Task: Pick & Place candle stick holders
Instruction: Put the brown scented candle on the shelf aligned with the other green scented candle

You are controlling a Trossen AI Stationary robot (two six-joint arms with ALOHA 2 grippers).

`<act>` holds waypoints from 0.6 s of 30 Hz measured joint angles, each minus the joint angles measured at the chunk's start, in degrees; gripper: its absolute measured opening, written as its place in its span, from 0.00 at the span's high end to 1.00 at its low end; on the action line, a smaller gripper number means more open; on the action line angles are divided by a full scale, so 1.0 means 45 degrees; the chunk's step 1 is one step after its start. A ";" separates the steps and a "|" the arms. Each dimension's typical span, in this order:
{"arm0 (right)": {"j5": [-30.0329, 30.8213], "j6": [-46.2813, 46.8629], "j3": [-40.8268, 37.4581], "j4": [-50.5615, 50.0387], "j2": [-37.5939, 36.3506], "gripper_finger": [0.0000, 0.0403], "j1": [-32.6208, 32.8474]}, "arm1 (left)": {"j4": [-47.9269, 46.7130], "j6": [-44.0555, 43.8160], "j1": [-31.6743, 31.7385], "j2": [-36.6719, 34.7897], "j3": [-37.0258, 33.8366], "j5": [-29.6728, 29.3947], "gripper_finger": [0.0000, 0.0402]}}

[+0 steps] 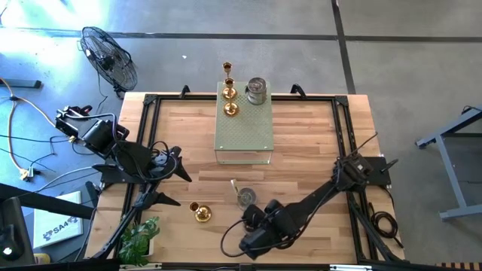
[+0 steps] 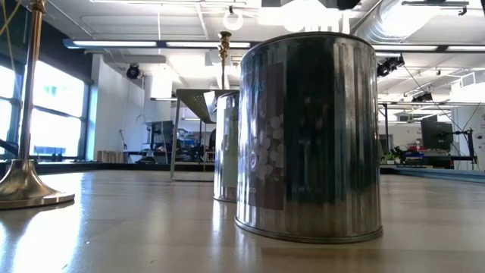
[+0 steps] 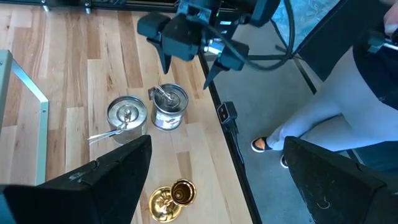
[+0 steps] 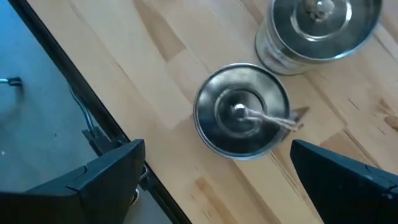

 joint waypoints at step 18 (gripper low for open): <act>-0.0935 0.0292 -0.0003 0.0716 0.1022 0.01 -0.0356 | 0.0000 0.0000 0.0000 0.0000 0.0000 0.0000 0.11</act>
